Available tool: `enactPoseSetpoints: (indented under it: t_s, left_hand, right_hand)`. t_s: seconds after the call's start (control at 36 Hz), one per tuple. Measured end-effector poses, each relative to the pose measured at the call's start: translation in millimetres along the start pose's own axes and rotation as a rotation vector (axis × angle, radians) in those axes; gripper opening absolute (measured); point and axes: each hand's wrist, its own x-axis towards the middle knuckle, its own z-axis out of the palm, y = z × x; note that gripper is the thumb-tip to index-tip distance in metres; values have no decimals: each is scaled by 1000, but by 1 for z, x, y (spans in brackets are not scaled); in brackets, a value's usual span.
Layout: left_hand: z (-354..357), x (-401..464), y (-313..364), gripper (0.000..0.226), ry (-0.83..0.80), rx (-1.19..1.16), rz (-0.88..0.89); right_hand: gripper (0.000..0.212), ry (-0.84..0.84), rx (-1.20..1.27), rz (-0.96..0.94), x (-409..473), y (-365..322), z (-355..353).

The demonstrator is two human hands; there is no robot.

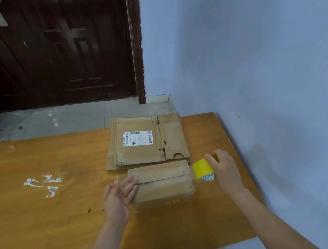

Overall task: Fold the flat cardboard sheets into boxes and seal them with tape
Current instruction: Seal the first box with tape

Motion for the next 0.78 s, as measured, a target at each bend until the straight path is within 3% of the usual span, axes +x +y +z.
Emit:
enactPoseSetpoints:
  t_s: [0.19, 0.39, 0.61, 0.78]
  left_hand:
    - [-4, 1, -3, 17, 22, -65, -24]
    - [-4, -1, -5, 13, 58, -72, -19]
    - [-5, -7, -4, 24, 306, 312, 117]
    - [-11, 5, -11, 17, 379, 390, 2]
  right_hand:
    - [64, -32, -47, -20, -2, 0, 16]
    - [80, -120, -39, 10, -7, 4, 29]
    - [85, -213, -29, -6, -1, 6, 28]
    - [84, -243, -8, 6, -4, 8, 33]
